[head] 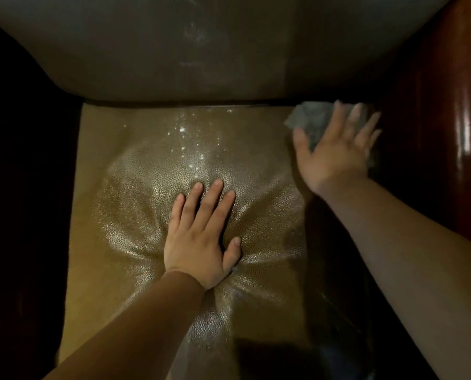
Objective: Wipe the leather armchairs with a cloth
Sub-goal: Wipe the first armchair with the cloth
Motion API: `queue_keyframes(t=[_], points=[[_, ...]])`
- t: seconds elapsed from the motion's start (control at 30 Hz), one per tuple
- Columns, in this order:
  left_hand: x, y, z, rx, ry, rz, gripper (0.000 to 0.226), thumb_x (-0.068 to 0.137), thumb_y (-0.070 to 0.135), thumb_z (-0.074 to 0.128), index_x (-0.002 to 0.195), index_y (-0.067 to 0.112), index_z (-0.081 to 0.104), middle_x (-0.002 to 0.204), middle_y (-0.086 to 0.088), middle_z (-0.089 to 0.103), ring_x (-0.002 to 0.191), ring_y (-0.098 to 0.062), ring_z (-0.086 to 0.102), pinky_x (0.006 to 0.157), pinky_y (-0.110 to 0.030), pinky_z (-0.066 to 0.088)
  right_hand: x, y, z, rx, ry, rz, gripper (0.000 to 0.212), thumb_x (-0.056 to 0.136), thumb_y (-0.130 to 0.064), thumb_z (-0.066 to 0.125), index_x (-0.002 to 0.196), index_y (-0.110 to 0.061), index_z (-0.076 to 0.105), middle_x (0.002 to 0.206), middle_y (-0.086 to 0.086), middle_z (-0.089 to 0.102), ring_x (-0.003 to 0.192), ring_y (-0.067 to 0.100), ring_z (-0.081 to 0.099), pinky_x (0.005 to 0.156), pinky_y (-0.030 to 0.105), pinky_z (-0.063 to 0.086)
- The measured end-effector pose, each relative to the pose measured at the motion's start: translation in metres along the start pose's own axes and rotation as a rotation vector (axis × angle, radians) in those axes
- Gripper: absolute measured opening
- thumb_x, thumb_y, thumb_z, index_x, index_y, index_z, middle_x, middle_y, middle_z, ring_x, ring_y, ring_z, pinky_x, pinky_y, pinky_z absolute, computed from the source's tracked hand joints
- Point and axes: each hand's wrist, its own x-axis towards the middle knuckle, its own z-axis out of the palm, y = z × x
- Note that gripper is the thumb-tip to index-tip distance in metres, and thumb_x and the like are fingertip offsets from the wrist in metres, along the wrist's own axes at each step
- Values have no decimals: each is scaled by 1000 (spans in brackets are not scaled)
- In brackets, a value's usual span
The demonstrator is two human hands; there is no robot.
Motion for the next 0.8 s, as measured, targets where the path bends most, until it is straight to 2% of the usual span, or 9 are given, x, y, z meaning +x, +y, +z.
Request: queue_keyframes(t=[0.07,0.13,0.23,0.3,0.37,0.47,0.6,0.67,0.8], points=[[1,0,1,1,-4,4,80,94,58,44,166,25,31,175,-2,24,161,-34,19,131,-54,8,15,-27,-7,78,-17,93,113,84,-86,5,164,-7,0,170,28,-7,156,45,-15,126,56,-9],[3,0,-1,4,-16,9,81,94,60,44,166,25,31,175,-2,24,161,-34,19,131,-55,9,3,-49,-7,82,-41,-20,112,87,-84,8,164,-3,1,168,32,-7,155,48,-16,126,57,-10],[3,2,-9,3,-34,11,80,95,61,43,165,23,33,174,-4,24,161,-35,20,130,-57,13,-40,-53,-1,-99,-110,-415,98,87,-85,0,165,-26,-10,167,30,-17,153,50,-23,125,60,-10],[1,3,-17,-3,-54,9,78,98,61,40,165,22,34,174,-4,24,161,-34,20,129,-58,15,-57,-38,-1,-187,-162,-509,84,87,-86,-2,158,-46,-21,167,21,-27,151,47,-29,124,60,-12],[1,3,-25,-42,-69,-4,75,101,61,36,165,21,36,175,-4,23,162,-31,18,130,-57,16,-54,-18,-5,-285,-152,-434,77,88,-84,-4,156,-51,-22,169,12,-26,152,45,-27,124,59,-12],[2,-3,-37,-207,-22,-87,71,105,61,29,164,21,33,175,-5,19,163,-28,15,131,-56,15,-28,-7,-17,-281,-151,-142,83,88,-78,-13,162,-39,-15,171,16,-16,156,42,-19,126,59,-7],[4,-38,-38,-131,81,-513,74,100,62,35,163,24,28,175,-4,20,162,-28,14,131,-57,10,-12,-46,-14,-36,-186,54,96,90,-82,1,165,-23,-11,168,27,-17,156,43,-20,127,56,-7],[5,-48,-31,-125,30,-649,79,97,64,36,165,26,24,176,-3,16,163,-27,9,131,-57,5,-28,-73,-3,-58,-161,-125,99,90,-82,0,165,-19,-12,167,31,-17,155,45,-21,126,56,-9],[9,-47,-23,-86,61,-651,77,97,62,40,165,29,26,176,-2,17,163,-30,11,131,-57,6,-64,-67,6,-156,-154,-467,92,87,-85,-7,163,-33,-12,170,19,-21,156,36,-24,127,53,-8]])
